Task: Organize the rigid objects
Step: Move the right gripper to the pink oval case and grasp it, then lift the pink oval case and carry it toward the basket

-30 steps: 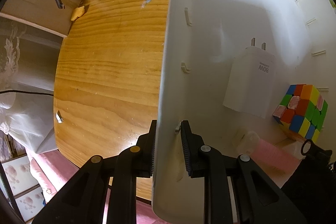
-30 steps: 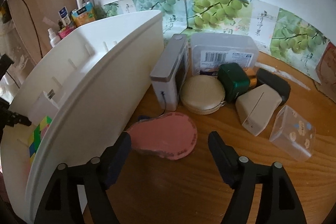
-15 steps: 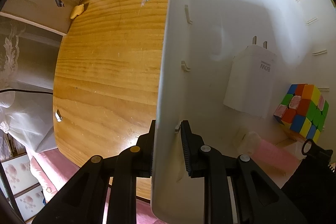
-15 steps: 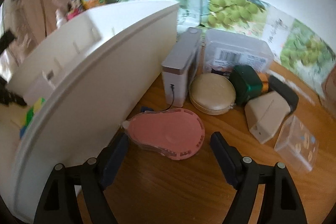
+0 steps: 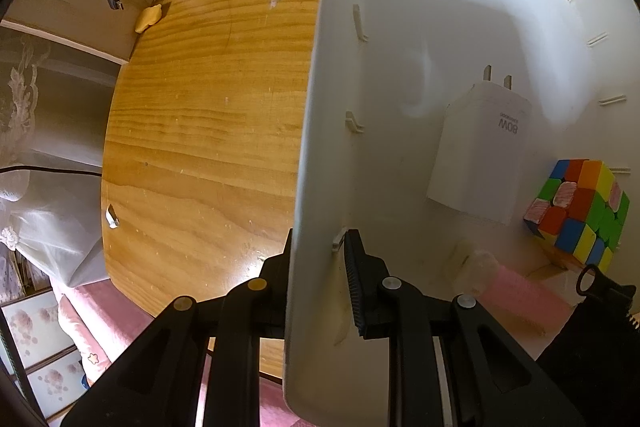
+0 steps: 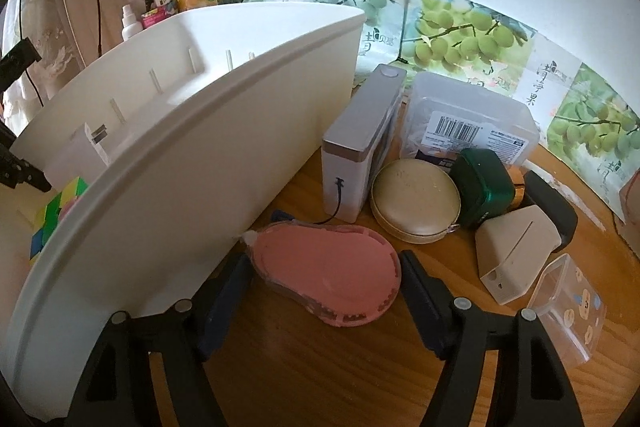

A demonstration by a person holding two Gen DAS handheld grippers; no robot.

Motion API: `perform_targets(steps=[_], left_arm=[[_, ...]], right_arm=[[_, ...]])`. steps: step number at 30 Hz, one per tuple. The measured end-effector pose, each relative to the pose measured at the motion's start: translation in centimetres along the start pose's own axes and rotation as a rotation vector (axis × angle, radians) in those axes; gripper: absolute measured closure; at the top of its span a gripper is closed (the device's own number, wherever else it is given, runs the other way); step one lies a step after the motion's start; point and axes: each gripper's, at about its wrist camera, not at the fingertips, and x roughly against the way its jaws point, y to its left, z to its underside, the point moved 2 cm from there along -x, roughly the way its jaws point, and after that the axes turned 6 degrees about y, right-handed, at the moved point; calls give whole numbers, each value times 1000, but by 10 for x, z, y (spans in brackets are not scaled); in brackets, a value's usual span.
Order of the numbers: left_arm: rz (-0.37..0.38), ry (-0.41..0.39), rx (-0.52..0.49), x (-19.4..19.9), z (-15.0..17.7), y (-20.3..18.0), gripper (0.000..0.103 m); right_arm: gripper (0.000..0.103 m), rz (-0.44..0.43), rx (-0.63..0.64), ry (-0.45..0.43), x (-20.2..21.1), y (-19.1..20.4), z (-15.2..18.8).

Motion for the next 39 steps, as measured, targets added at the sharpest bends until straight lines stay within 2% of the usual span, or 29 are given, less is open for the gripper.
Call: perform_targets(steps=[4,23,30,39], left_arm=[[3,-4,7,2,1,1,79],[1,-25,-3,7,8,2,79],[-1,-30,-12,8,11,0,79],[-3,-37,-23,9,12,-3,79]], right_arm=[[31,2,-23,2,2,-4,0],[31,-11,-171,-23,25,-11,25],[31,11,-264,-68,50,-25,37],[31,53,-305,-127,86,-33,42]])
